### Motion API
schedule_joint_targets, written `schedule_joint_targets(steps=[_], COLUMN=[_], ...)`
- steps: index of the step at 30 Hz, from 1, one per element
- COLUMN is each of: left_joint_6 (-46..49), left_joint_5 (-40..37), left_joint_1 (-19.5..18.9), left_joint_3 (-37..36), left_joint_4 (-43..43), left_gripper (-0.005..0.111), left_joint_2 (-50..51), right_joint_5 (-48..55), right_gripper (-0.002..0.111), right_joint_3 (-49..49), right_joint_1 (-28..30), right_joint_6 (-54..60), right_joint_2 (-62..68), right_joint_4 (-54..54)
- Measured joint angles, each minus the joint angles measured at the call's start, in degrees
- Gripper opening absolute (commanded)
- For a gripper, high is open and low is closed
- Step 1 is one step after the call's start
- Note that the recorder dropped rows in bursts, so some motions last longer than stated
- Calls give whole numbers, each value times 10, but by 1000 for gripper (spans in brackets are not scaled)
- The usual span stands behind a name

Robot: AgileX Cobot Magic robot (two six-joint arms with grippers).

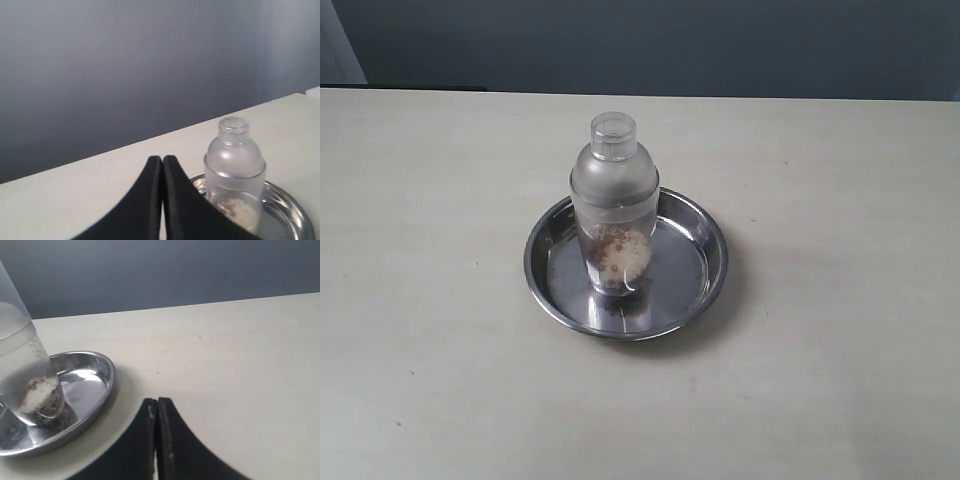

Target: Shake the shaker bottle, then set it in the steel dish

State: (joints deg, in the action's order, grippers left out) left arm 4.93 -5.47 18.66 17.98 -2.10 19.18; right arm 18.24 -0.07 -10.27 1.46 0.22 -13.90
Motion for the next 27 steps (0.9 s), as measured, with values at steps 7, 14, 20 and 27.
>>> schedule_joint_targets(steps=[7, 14, 20, 27], left_joint_6=[-1, -1, -1, -9], left_joint_5=[-111, -142, -142, -129], left_joint_1=[-78, -85, -85, -86], left_joint_3=[0, 0, 0, -41], left_joint_4=[-9, -6, -2, 10], left_gripper=[0, 0, 0, 0], left_joint_2=[-77, -90, -103, -147], right_joint_5=[0, 0, 0, 0], right_gripper=[-1, -1, -1, -1], right_joint_3=[0, 0, 0, 0], right_joint_1=[0, 0, 0, 0], right_joint_6=[0, 0, 0, 0], right_joint_2=[0, 0, 0, 0], right_joint_4=[0, 0, 0, 0])
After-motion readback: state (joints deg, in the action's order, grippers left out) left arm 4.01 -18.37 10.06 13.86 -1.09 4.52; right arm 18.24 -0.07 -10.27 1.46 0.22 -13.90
